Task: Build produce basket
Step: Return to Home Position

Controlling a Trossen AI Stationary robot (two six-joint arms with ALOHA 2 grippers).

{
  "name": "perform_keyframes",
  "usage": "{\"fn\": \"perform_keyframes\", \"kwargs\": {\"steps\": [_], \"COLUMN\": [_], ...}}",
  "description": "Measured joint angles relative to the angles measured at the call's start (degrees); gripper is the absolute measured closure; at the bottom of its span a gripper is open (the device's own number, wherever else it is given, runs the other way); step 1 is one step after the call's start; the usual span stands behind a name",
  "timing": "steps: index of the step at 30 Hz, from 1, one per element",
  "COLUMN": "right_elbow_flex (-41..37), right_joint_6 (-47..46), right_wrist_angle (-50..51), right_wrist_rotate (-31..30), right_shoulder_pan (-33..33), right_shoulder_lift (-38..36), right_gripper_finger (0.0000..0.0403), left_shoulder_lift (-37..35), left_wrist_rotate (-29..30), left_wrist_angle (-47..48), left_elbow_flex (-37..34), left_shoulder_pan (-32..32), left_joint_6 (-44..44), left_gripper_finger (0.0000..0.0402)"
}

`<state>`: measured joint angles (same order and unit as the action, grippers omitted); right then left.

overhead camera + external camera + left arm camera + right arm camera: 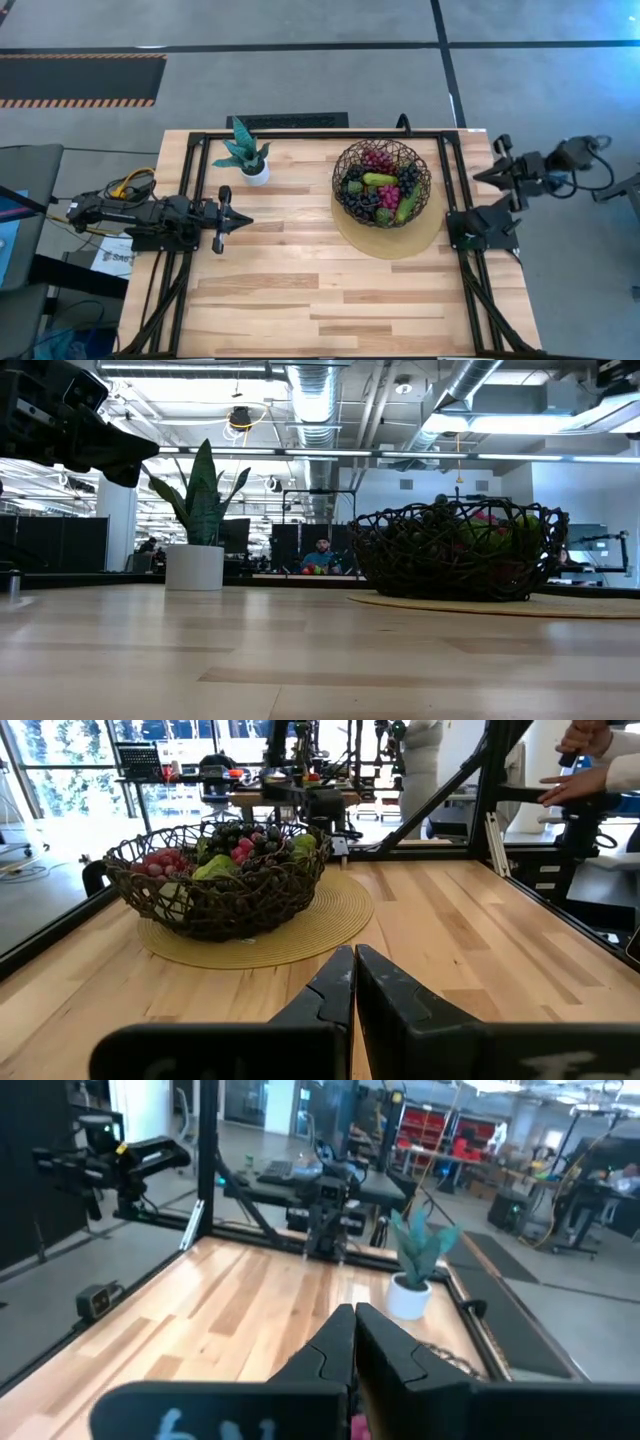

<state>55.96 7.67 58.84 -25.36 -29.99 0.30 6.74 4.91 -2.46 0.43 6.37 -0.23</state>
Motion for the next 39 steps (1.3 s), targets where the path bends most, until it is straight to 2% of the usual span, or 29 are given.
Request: {"fn": "perform_keyframes", "kwargs": {"steps": [7, 11, 16, 28, 34, 39], "right_elbow_flex": [0.00, 0.00, 0.00, -0.02, -0.02, -0.02], "right_joint_6": [-1.41, -1.04, 0.39, -0.07, 0.95, 1.58], "right_wrist_angle": [2.07, 2.77, 4.37, 5.03, 5.85, 8.17], "right_wrist_rotate": [20.09, 27.70, 29.79, 30.41, 36.96, 39.30], "right_shoulder_pan": [18.10, 26.31, 32.41, 34.24, 40.72, 44.28], "right_shoulder_lift": [0.00, 0.00, 0.00, 0.00, 0.00, 0.00], "right_gripper_finger": [0.0370, 0.0370, 0.0370, 0.0370, 0.0370, 0.0370], "left_shoulder_lift": [0.00, -0.01, 0.00, 0.00, 0.00, -0.02], "left_wrist_rotate": [0.00, 0.00, 0.00, 0.00, 0.02, 0.02], "left_wrist_angle": [-0.02, 0.00, 0.00, -0.02, 0.00, 0.00], "left_elbow_flex": [0.00, -0.01, 0.00, 0.00, 0.00, 0.00], "left_shoulder_pan": [0.00, 0.00, 0.00, 0.00, -0.02, 0.00], "left_joint_6": [0.00, 0.00, 0.00, 0.00, 0.00, 0.00], "left_gripper_finger": [0.0401, 0.0401, 0.0401, 0.0402, 0.0401, 0.0401]}}
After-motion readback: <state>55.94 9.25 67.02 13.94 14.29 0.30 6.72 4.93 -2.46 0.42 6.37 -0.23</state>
